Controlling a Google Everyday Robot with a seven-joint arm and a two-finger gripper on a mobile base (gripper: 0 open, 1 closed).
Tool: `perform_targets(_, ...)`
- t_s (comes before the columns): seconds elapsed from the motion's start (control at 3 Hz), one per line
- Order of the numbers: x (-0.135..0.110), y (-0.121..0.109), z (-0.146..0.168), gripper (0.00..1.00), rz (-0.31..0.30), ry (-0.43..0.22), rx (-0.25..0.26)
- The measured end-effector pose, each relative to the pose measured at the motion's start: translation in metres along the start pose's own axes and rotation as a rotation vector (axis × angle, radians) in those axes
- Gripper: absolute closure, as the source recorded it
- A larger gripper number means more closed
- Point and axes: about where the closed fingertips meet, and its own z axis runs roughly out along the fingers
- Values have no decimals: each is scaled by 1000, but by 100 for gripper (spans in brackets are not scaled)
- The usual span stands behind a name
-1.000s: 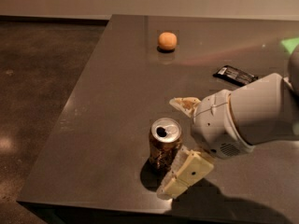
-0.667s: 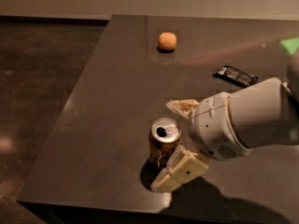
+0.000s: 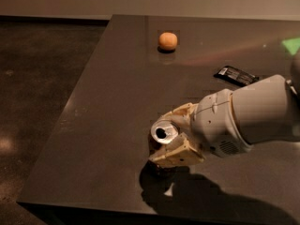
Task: Knock orange can over
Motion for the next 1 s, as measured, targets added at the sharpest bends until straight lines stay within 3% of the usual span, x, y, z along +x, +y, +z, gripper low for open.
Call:
perform_targets(0.33, -7, -8, -10, 81, -4, 34, -2)
perform_targets(0.67, -13, -26, -22, 100, -9, 117, 1)
perform_targets(1.0, -12, -51, -35, 100, -10, 253, 10)
